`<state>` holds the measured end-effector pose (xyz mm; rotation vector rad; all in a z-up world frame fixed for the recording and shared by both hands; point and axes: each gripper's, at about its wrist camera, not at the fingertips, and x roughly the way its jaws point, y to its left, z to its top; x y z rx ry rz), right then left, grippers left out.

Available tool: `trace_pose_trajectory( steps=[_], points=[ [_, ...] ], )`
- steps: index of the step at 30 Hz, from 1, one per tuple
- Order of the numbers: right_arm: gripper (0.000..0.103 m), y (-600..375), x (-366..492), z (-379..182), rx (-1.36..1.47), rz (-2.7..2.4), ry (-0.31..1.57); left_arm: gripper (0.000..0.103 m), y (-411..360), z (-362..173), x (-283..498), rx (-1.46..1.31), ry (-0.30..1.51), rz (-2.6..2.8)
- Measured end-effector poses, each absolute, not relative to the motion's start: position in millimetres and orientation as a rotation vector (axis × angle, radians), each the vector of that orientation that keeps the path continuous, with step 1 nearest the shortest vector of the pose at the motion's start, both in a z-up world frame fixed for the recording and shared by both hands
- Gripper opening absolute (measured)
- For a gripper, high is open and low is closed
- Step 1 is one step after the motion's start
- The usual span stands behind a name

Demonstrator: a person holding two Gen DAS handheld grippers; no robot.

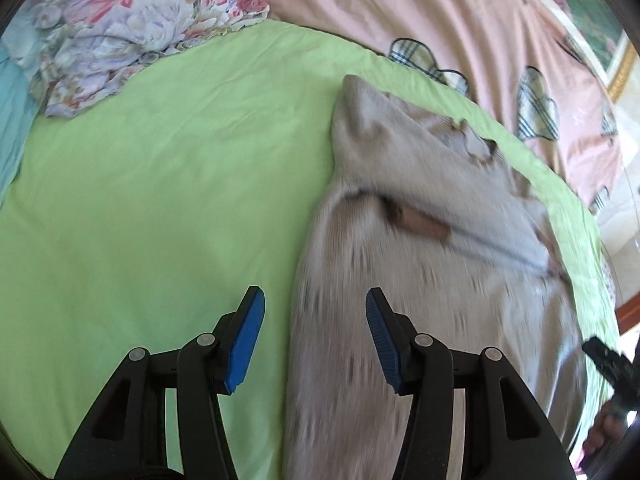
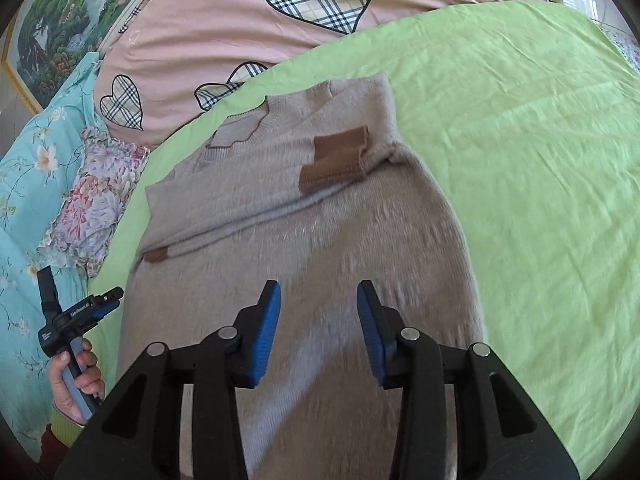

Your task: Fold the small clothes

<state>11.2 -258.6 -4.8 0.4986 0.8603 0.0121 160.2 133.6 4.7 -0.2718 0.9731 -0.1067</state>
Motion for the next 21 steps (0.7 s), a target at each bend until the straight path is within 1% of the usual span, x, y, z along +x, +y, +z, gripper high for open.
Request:
trace_pose_trajectory(
  steps=[6,10,15,21],
  points=[
    [0.053,-259,-23,-9,0.526,0.033,0.851,0.054,143,-3,97,-0.305,1.008,-0.212],
    [0.054,-260,-44,-13,0.528,0.048,0.844,0.055,145,-14,62,-0.321,1.046,-0.247],
    [0.055,-264,-72,-14,0.531,0.049,0.822,0.056,136,-20,18,-0.365,1.049,-0.351],
    [0.055,-275,-105,-16,0.559,0.058,0.801,0.054,121,-27,-18,-0.368,1.027,-0.474]
  ],
)
